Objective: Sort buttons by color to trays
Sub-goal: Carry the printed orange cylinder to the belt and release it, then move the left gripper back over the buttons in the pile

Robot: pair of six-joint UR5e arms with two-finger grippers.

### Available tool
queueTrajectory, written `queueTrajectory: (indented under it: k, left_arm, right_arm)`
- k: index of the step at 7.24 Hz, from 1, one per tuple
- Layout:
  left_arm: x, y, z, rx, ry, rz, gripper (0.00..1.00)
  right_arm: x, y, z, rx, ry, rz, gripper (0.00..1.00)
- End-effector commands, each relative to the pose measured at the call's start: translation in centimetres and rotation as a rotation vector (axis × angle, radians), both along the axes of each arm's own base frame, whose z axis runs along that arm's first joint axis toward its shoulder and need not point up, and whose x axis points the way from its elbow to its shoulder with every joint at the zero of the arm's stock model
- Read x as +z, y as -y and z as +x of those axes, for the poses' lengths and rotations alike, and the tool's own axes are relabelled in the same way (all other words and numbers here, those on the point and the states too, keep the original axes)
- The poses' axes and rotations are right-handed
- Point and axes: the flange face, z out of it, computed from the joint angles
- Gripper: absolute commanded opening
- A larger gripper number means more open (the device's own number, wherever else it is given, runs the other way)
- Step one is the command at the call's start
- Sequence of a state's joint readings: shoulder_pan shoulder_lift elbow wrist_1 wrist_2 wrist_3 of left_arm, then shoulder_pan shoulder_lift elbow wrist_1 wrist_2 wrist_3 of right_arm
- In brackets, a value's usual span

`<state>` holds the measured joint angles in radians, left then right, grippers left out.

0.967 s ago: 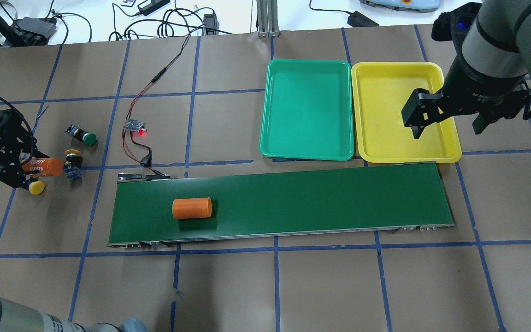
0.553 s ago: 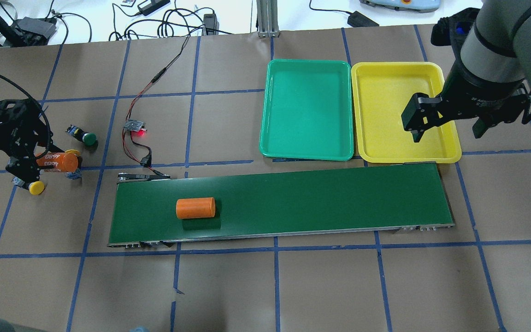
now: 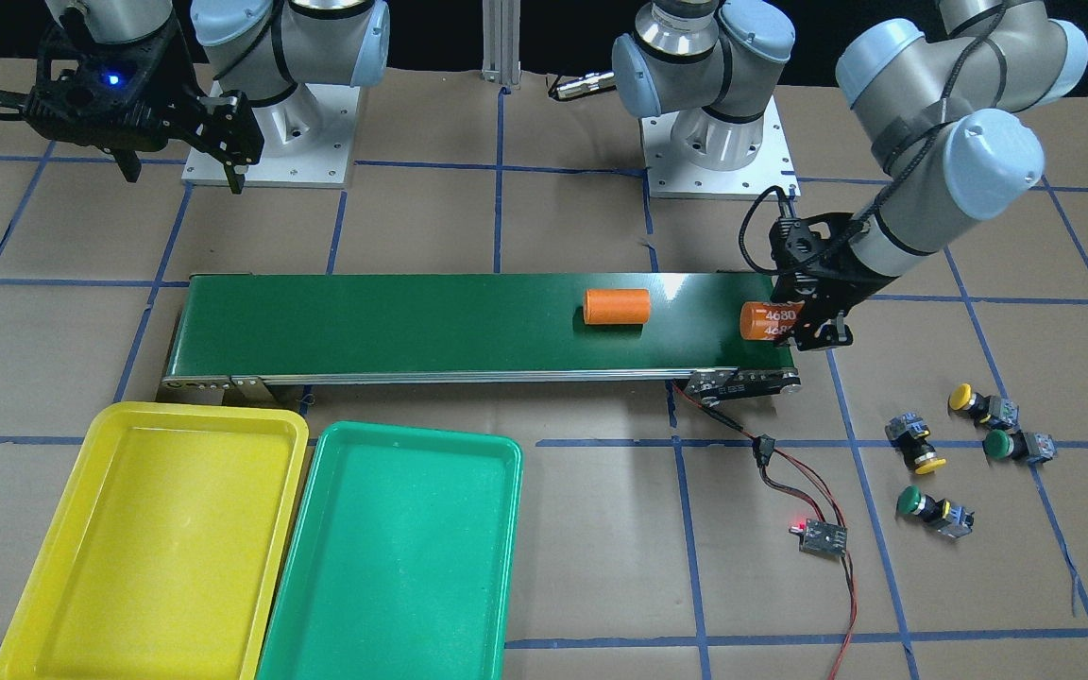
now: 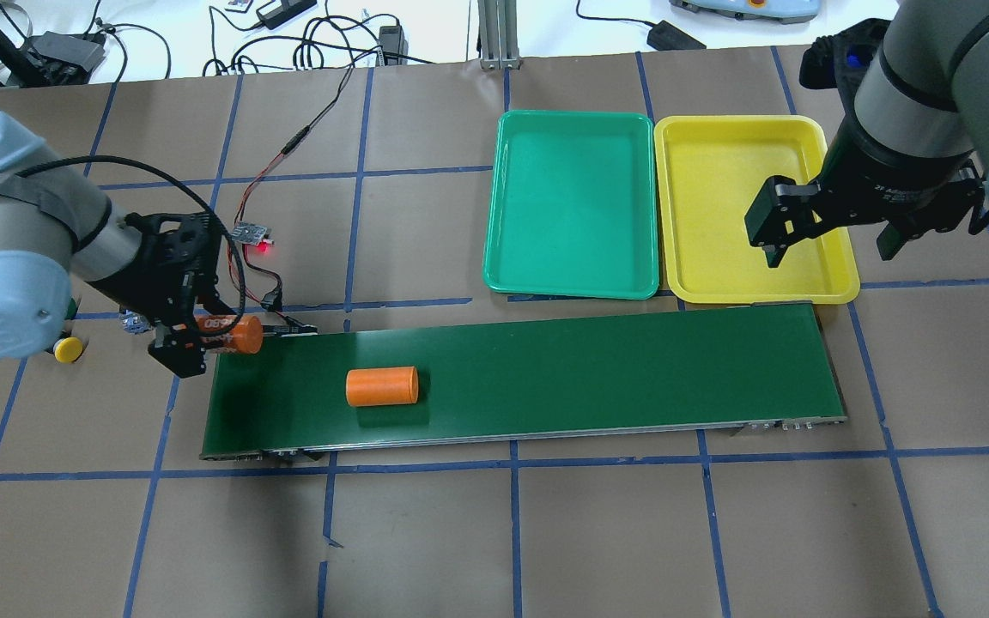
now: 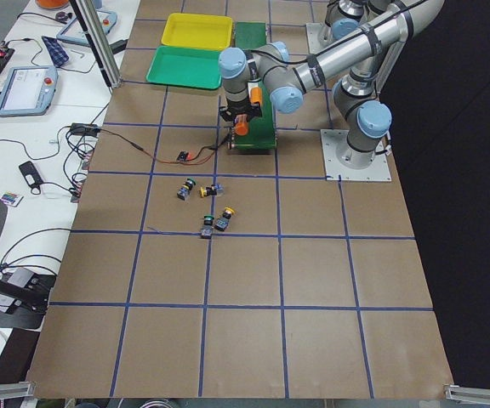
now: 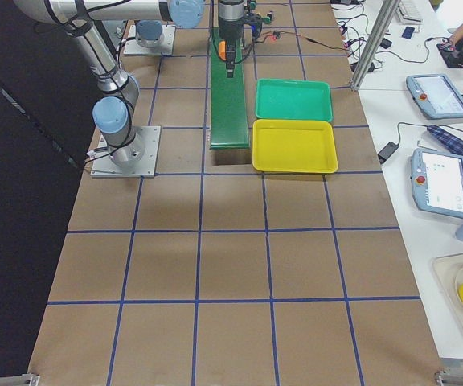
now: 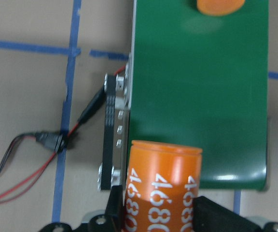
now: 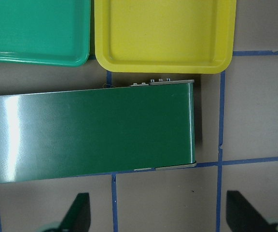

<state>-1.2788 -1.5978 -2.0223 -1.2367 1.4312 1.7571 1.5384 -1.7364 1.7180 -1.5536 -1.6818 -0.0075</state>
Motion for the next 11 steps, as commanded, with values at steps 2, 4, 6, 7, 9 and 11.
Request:
queueTrajectory:
  k: [2,4,6,7,9,11]
  left_arm:
    - [-3.1,-1.3,-1.6,0.035,-0.006,0.026,0.32]
    - [-3.9,-2.8,-1.6,0.058,-0.013,0.053,0.92]
    - [-2.2,-2.4,-1.4,0.116,0.007,0.015,1.00]
    - [2.1,-0.7,-0.8,0.218,0.039,-0.053,1.00]
    - [6.2,2.9,3.3,0.423,0.062,-0.057,1.00]
    - [5.0,6.1,8.8,0.665,0.109,-0.081,1.00]
  right_arm:
    - [-0.3,-0.2,0.0,0.000,-0.002,0.009,1.00]
    - [-0.2,-0.1,0.1,0.000,0.010,0.001,1.00]
    - [-0.3,-0.2,0.1,0.000,0.011,0.004,1.00]
    - [-0.2,-0.3,0.2,0.000,0.013,0.004,1.00]
    - [0.0,-0.6,0.1,0.002,0.004,0.003,1.00]
    - [-0.1,-0.5,0.2,0.002,0.011,0.004,1.00]
